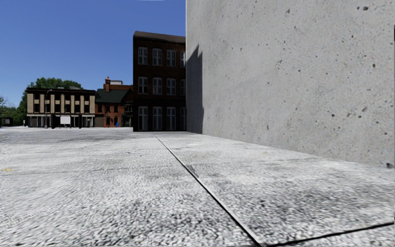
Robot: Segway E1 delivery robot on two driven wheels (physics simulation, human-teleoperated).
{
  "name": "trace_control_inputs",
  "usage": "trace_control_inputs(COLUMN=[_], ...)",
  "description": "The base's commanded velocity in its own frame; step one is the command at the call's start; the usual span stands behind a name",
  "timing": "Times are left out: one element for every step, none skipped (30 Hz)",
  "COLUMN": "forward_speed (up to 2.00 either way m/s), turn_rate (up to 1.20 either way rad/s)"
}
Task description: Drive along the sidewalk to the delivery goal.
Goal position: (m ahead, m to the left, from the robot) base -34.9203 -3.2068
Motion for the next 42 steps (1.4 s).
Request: trace_control_inputs(forward_speed=[0.83,0.83,0.83,0.83,0.83,0.83,0.83,0.83,0.83,0.83,0.83,0.83,0.83,0.83,0.83,0.83,0.83,0.83,0.81,0.81,0.81,0.81,0.81,0.81,0.81,0.81,0.81,0.81,0.81,0.81,0.81,0.81,0.81,0.81,0.81,0.81,0.81,0.81,0.81,0.81,0.81,0.81], turn_rate=[0.54,0.54,0.54,0.54,0.54,0.54,0.54,0.54,0.54,0.55,0.58,0.58,0.6,0.62,0.62,0.62,0.62,0.62,0.62,0.62,0.63,0.63,0.63,0.63,0.63,0.63,0.63,0.63,0.63,0.63,0.63,0.63,0.63,0.63,0.63,0.63,0.63,0.63,0.63,0.63,0.63,0.63])
